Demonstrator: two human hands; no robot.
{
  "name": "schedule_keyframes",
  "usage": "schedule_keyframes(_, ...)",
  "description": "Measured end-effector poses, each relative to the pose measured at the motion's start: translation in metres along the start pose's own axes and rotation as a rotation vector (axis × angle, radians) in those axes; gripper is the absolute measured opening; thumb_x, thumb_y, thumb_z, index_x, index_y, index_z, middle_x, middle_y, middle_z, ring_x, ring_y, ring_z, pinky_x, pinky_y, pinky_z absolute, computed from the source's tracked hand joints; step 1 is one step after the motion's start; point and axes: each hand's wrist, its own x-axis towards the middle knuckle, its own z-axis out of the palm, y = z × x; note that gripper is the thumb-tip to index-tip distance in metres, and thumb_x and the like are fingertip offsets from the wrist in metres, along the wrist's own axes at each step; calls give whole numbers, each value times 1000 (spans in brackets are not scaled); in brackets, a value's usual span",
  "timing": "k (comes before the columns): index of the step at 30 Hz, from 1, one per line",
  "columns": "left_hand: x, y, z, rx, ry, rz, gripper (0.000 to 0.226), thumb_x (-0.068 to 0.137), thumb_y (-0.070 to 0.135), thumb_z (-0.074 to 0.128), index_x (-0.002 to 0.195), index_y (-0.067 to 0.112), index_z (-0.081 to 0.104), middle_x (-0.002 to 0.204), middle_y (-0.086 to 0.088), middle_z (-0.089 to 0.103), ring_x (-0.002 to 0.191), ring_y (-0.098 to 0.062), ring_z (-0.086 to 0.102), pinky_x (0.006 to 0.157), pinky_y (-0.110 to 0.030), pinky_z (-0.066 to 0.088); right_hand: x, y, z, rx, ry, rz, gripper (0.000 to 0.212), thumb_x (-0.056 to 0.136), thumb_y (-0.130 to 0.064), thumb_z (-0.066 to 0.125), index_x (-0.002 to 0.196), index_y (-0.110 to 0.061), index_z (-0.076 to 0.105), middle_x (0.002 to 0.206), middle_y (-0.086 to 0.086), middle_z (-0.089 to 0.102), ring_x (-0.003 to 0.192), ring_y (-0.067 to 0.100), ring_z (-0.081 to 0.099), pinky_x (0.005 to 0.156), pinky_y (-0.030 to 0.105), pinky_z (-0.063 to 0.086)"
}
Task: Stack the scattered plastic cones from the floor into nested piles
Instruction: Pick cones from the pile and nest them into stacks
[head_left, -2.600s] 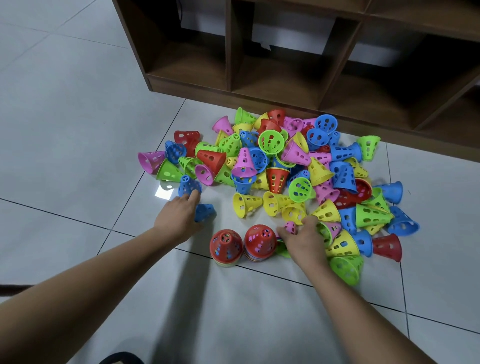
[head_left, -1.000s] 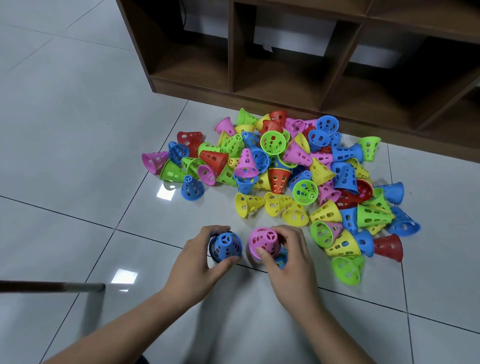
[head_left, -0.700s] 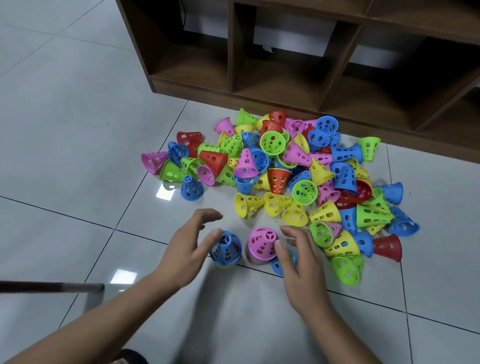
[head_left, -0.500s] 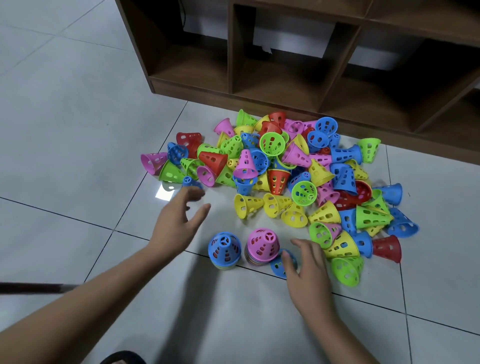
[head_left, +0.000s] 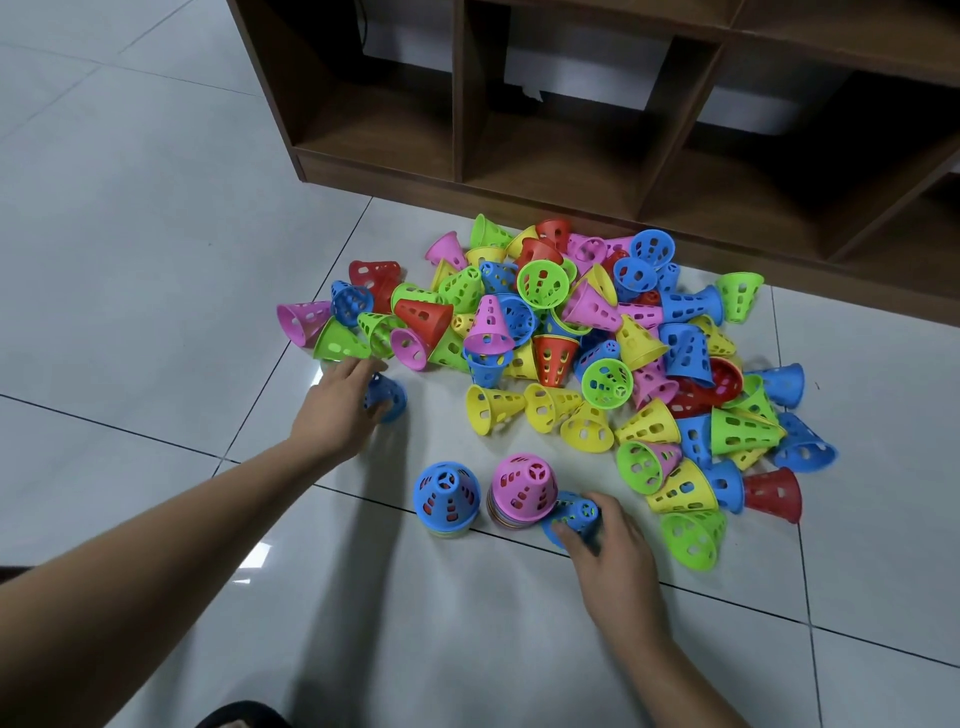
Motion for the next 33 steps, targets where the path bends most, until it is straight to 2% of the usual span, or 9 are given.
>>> schedule_keyframes(5,-22,-1,15,-129,-22,-55,43,93,25,78,133,24,62,130,1,65,114,-26,65,86,-33,45,0,-13,-14,33,88,-21,44,91,-48,78,130,-37,60,125,-10,60,113,7,57,90,30,53)
schedule_keyframes(9,-43,6,14,-329,6,-148,35,90,27,84,120,29,66,116,11,67,111,-15,63,88,-33,48,-1,-38,-30,159,164,-15,48,91,-46,78,135,-33,62,127,-14,55,120,2,51,97,27,44)
schedule_keyframes(12,-55,12,3,-384,57,-133,33,91,39,83,120,33,68,116,18,70,108,-5,63,93,-38,54,0,-55,-41,216,218,-30,51,92,-45,74,138,-27,62,129,-14,55,124,2,49,101,24,40)
schedule_keyframes(18,-78,60,-40,-559,153,-80,32,101,51,66,123,31,56,116,15,74,109,-9,69,86,-35,54,-4,-89,-55,350,259,-80,47,99,-56,66,142,-39,53,131,-6,63,119,10,62,92,22,49)
schedule_keyframes(21,-96,85,-58,-586,215,-3,30,103,48,61,125,28,53,115,16,73,106,-3,68,81,-21,49,-7,-107,-58,362,272,-132,52,99,-57,63,144,-34,53,131,-9,63,120,6,60,94,10,44)
schedule_keyframes(24,-114,103,-65,-586,232,83,25,106,45,62,123,29,54,115,19,71,92,0,66,74,-10,43,-9,-120,-59,353,267,-178,56,99,-55,61,148,-28,53,133,-9,62,122,8,60,96,16,46)
schedule_keyframes(26,-123,107,-63,-557,197,128,28,101,51,61,121,33,55,116,20,69,96,-3,67,78,-11,45,-10,-125,-57,329,242,-217,53,100,-49,64,147,-27,54,132,-12,61,123,7,58,99,20,45)
schedule_keyframes(30,-128,102,-47,-435,89,217,33,98,60,62,120,36,57,116,22,63,106,-8,64,89,-20,49,-7,-122,-45,221,131,-279,49,100,-38,71,144,-27,56,128,-17,56,125,0,51,101,13,40)
schedule_keyframes(33,-130,94,-28,-356,19,294,37,97,62,65,122,35,59,118,22,60,107,-5,61,91,-31,53,-4,-109,-32,106,-7,-276,41,97,-37,75,135,-33,58,128,-24,56,122,4,52,100,25,47)
